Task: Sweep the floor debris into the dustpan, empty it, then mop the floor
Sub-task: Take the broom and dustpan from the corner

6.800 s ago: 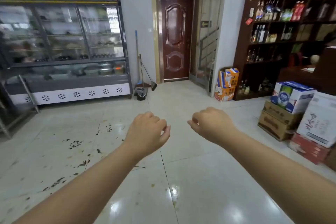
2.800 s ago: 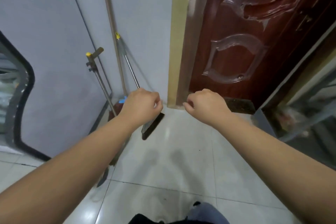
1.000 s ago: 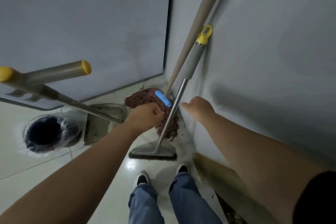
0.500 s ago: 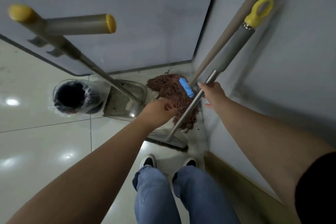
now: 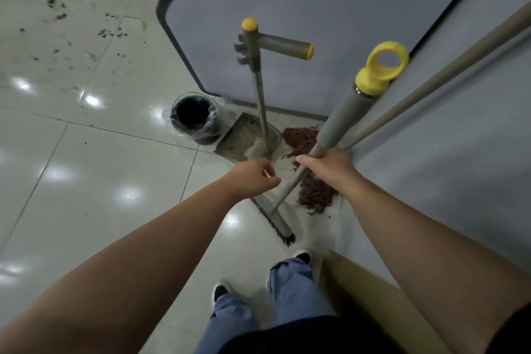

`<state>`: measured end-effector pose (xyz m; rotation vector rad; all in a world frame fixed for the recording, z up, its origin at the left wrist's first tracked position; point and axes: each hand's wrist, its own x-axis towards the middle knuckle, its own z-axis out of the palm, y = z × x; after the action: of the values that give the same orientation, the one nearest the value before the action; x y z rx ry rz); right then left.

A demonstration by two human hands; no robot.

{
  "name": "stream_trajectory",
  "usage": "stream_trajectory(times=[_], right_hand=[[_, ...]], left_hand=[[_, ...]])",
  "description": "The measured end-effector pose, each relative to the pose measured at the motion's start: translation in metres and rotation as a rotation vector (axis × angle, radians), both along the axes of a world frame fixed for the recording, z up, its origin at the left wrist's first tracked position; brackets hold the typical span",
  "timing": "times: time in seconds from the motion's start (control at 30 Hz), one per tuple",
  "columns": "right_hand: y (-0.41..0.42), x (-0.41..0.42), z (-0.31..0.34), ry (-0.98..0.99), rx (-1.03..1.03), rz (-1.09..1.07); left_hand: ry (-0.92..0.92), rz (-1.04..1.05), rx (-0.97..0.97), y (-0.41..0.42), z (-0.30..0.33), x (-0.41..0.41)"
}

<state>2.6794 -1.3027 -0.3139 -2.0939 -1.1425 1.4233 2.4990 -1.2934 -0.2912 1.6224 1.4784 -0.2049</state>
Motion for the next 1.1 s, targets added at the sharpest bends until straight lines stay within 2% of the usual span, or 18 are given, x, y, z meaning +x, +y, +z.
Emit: stream_trajectory(times=[0.1,0.17,0.3,0.37,0.6,0.7,0.77,0.83,0.87,0.97,1.03,1.1], right_hand=[[-0.006,-0.023,0.036,0.023,0.049,0.032],[-0.013,-0.042,0.059,0.107,0.119,0.01],[-0.034,-0.091,0.097,0.271,0.228,-0.125],[-0.048,-0.12,0.113,0.362,0.234,-0.138],[-0.096,-0.214,0.15,0.697,0.25,-0.271],[-0.117,-0.244,0.156,0.777,0.171,-0.408],[-0.132,-0.257,0.165,0.646,0.009,-0.296],[-0.146,-0.268,0.177,0.416,-0.16,0.002],[-0.15,-0.275,0.184,0.357,-0.158,0.107],[-0.145,-0.293,0.208,0.293,0.126,0.19],[-0.133,-0.296,0.217,-0.017,0.344,0.357],[-0.124,-0.29,0.215,-0.455,0.379,0.627]], left_hand=[[-0.031,0.019,0.05,-0.017,0.014,-0.029],[-0.076,0.059,0.09,-0.029,0.02,-0.05],[-0.221,0.318,0.16,-0.058,0.037,-0.106],[-0.23,0.371,0.242,-0.074,0.043,-0.139],[-0.1,0.425,0.372,-0.127,0.056,-0.238],[0.064,0.453,0.468,-0.137,0.068,-0.271],[0.163,0.388,0.494,-0.142,0.075,-0.286],[0.224,0.315,0.498,-0.148,0.08,-0.295],[0.251,0.279,0.496,-0.149,0.081,-0.297],[0.255,0.244,0.491,-0.155,0.084,-0.293],[0.21,0.213,0.484,-0.16,0.085,-0.281],[0.148,0.172,0.478,-0.163,0.085,-0.267]])
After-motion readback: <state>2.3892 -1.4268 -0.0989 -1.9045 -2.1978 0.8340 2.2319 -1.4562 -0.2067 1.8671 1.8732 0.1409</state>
